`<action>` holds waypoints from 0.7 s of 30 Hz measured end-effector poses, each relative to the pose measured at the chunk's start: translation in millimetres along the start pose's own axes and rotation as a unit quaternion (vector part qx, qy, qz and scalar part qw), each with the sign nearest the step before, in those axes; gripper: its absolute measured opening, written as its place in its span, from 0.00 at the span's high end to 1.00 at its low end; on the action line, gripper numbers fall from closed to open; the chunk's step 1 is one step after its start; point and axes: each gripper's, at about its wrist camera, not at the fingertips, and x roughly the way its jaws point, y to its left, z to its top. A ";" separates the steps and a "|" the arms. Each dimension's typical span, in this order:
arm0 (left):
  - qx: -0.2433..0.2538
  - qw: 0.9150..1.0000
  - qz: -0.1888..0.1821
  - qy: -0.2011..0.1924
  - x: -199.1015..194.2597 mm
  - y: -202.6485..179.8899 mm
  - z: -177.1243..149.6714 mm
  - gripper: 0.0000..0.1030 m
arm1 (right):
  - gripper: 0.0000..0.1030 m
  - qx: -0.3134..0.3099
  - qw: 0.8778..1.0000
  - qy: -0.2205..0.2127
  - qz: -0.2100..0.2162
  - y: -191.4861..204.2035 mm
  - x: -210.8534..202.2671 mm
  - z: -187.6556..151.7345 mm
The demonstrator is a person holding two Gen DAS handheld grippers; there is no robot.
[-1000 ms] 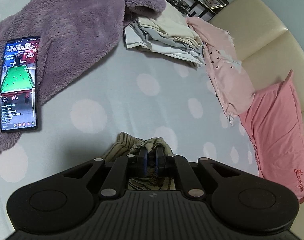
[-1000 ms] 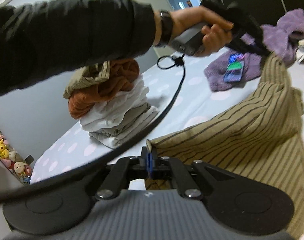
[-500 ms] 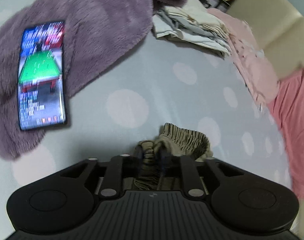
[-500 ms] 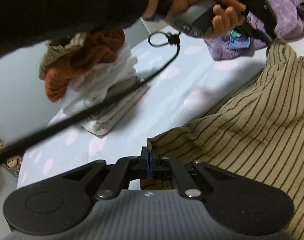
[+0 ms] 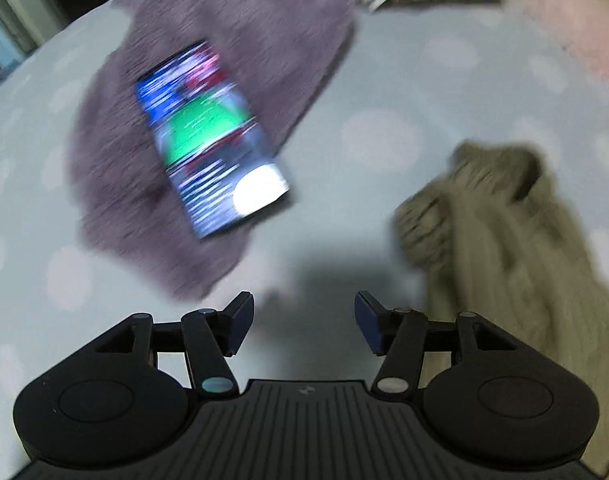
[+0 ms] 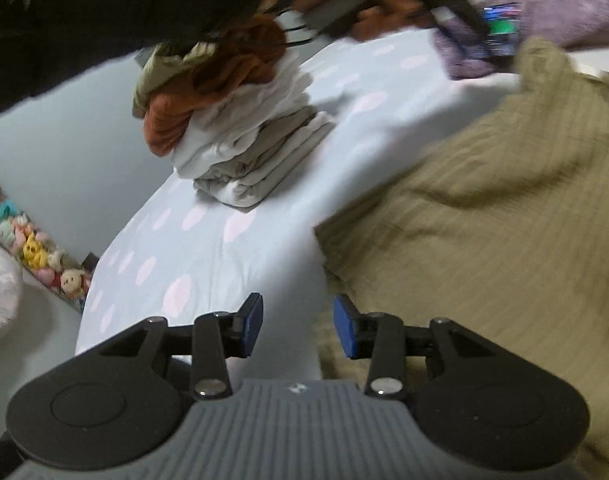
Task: Fold clothes
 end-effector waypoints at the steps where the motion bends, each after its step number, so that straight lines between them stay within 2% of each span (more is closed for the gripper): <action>1: -0.016 0.999 0.029 0.015 -0.7 4.0 -3.6 0.48 | 0.58 0.007 1.000 -0.008 -0.015 -4.4 -12.5 -3.1; 2: -0.052 0.997 0.044 0.019 -4.9 8.3 -8.7 0.48 | 0.58 0.016 0.999 -0.018 -0.032 -9.9 -25.6 -6.5; 3: -0.083 0.996 0.033 0.006 -12.9 10.6 -17.3 0.48 | 0.58 0.027 0.998 -0.029 -0.051 -16.1 -39.0 -9.5; 4: -0.098 0.995 0.003 -0.018 -23.8 7.9 -29.6 0.48 | 0.58 0.041 0.996 -0.041 -0.072 -22.7 -52.6 -11.9; 6: -0.102 0.992 -0.048 -0.051 -40.9 -5.9 -53.5 0.48 | 0.55 0.076 0.988 -0.068 -0.117 -37.2 -78.9 -16.6; 10: -0.092 0.988 -0.106 -0.062 -56.1 -40.3 -110.5 0.46 | 0.51 0.147 0.966 -0.097 -0.190 -66.7 -115.4 -33.4; 13: -0.085 0.984 -0.142 -0.060 -59.2 -63.1 -153.2 0.46 | 0.51 0.176 0.956 -0.096 -0.212 -78.3 -124.3 -46.0; 17: -0.088 0.979 -0.176 -0.059 -56.1 -84.5 -200.0 0.46 | 0.51 0.186 0.956 -0.079 -0.213 -76.0 -116.2 -57.3; 21: -0.105 0.973 -0.195 -0.061 -47.6 -92.0 -223.9 0.46 | 0.51 0.187 0.957 -0.062 -0.214 -71.6 -105.0 -63.0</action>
